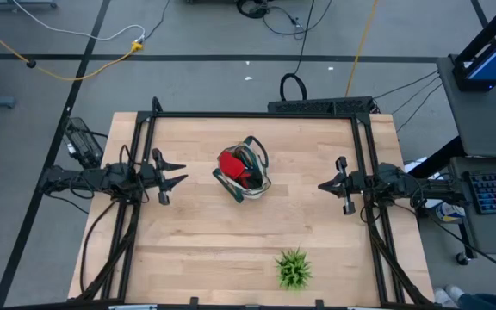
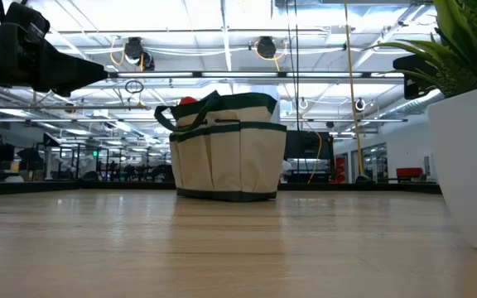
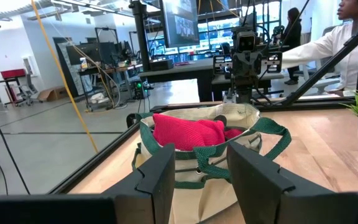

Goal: Pick & Place Garden tools in Gardening bag
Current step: Return to Home Position

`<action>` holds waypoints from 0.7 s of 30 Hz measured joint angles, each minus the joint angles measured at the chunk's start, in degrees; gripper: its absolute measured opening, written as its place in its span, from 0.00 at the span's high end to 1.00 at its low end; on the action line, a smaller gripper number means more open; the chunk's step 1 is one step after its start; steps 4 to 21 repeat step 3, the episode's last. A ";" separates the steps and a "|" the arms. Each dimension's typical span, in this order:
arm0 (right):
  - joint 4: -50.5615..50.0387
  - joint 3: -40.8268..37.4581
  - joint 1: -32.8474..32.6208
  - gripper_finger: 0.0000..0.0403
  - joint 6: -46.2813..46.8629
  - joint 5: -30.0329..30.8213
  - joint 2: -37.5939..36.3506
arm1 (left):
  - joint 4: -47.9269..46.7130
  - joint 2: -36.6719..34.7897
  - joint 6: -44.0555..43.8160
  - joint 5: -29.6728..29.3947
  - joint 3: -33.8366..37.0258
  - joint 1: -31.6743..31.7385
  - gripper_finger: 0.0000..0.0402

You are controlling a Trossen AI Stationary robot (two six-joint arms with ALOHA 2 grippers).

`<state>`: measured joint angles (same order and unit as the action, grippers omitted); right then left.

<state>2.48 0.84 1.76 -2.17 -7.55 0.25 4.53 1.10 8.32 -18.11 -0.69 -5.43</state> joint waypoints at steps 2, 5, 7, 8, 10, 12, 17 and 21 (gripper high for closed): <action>-0.01 0.00 0.01 0.99 -0.01 -0.01 -0.01 | 0.00 0.02 0.00 0.02 0.00 0.00 0.62; 0.00 -0.02 0.02 0.99 -0.01 -0.01 0.00 | -0.01 0.02 0.00 0.02 0.00 -0.01 0.62; 0.00 -0.02 0.02 0.99 -0.01 -0.01 0.00 | -0.01 0.02 0.00 0.02 0.00 -0.01 0.62; 0.00 -0.02 0.02 0.99 -0.01 -0.01 0.00 | -0.01 0.02 0.00 0.02 0.00 -0.01 0.62; 0.00 -0.02 0.02 0.99 -0.01 -0.01 0.00 | -0.01 0.02 0.00 0.02 0.00 -0.01 0.62; 0.00 -0.02 0.02 0.99 -0.01 -0.01 0.00 | -0.01 0.02 0.00 0.02 0.00 -0.01 0.62; 0.00 -0.02 0.02 0.99 -0.01 -0.01 0.00 | -0.01 0.02 0.00 0.02 0.00 -0.01 0.62; 0.00 -0.02 0.02 0.99 -0.01 -0.01 0.00 | -0.01 0.02 0.00 0.02 0.00 -0.01 0.62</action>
